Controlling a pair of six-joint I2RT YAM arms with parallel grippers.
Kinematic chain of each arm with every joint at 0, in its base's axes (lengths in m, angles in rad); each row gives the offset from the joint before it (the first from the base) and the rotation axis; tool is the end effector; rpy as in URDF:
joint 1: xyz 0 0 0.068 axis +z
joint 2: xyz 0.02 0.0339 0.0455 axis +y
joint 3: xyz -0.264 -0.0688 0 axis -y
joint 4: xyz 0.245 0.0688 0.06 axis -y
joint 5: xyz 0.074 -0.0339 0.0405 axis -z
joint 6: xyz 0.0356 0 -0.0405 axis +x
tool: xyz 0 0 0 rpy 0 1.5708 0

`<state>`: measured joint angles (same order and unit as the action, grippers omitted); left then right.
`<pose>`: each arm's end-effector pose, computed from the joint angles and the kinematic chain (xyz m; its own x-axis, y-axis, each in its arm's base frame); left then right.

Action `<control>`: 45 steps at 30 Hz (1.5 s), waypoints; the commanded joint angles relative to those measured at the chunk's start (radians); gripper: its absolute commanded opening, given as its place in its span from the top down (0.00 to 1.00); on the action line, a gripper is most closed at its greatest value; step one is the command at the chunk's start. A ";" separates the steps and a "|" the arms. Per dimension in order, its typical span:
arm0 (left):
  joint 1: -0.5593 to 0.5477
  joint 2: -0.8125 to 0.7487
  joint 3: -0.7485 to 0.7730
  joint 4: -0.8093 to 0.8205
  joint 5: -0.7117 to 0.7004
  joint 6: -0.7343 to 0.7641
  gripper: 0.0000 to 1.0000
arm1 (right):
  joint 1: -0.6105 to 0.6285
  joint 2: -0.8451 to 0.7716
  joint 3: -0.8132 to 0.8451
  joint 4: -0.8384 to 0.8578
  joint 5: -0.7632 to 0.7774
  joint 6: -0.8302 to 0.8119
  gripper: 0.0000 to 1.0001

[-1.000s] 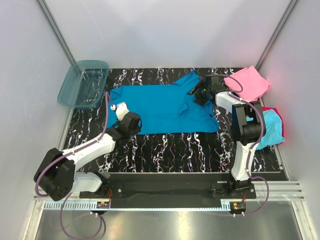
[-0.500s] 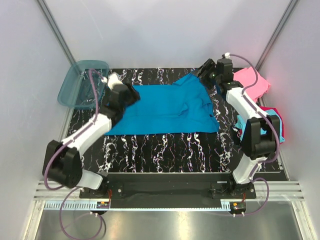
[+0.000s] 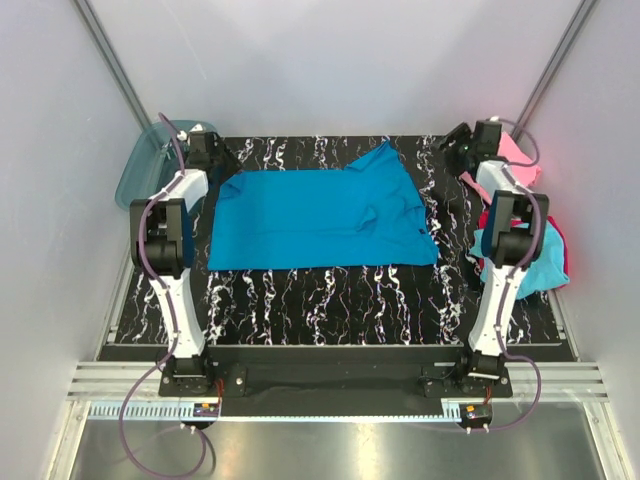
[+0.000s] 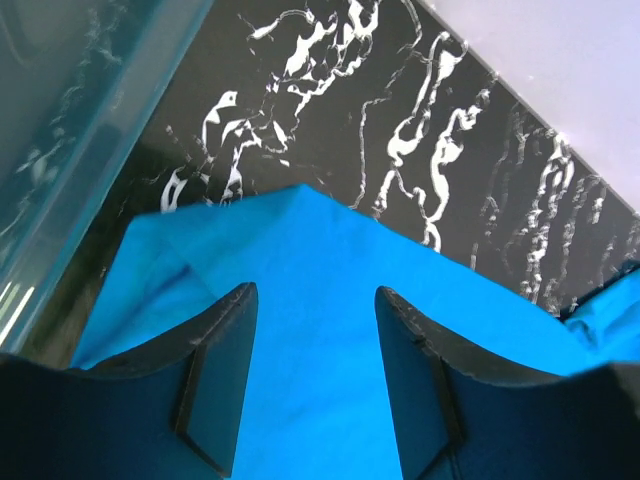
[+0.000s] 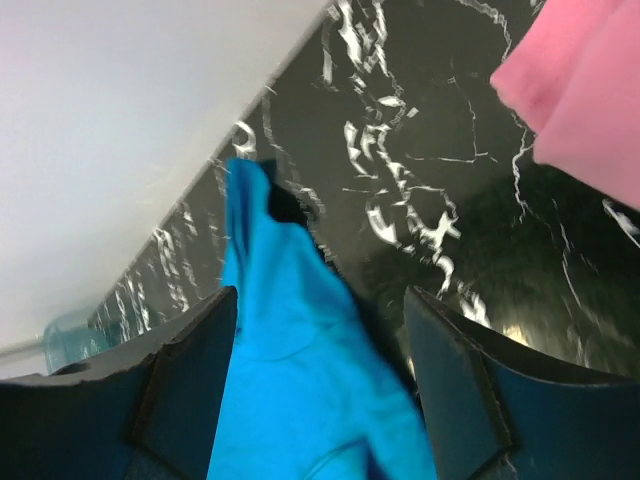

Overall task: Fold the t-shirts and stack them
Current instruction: Fold the tshirt

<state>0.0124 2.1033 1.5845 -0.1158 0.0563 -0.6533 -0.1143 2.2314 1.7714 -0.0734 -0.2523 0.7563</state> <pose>0.4847 0.0040 0.2066 -0.4908 -0.6130 -0.6192 -0.3342 0.7887 -0.5160 0.5192 -0.0507 0.2118 -0.4382 0.7192 -0.5392 0.2716 0.6778 0.6832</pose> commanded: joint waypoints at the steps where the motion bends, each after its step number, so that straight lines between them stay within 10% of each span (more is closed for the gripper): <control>1: 0.029 0.067 0.152 -0.018 0.131 0.038 0.45 | 0.013 0.155 0.170 -0.002 -0.171 0.014 0.27; 13: 0.052 0.222 0.440 -0.281 0.004 0.227 0.46 | 0.050 0.450 0.508 -0.092 -0.338 0.058 0.29; 40: 0.060 0.281 0.440 -0.553 -0.024 0.218 0.46 | 0.192 0.479 0.605 -0.164 -0.369 0.038 0.28; 45: 0.049 0.282 0.443 -0.550 -0.029 0.219 0.65 | 0.191 0.464 0.589 -0.164 -0.352 0.015 0.29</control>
<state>0.0582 2.3642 2.0281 -0.6544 0.0589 -0.4500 0.0776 2.7148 2.3299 -0.2314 -0.5953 0.8005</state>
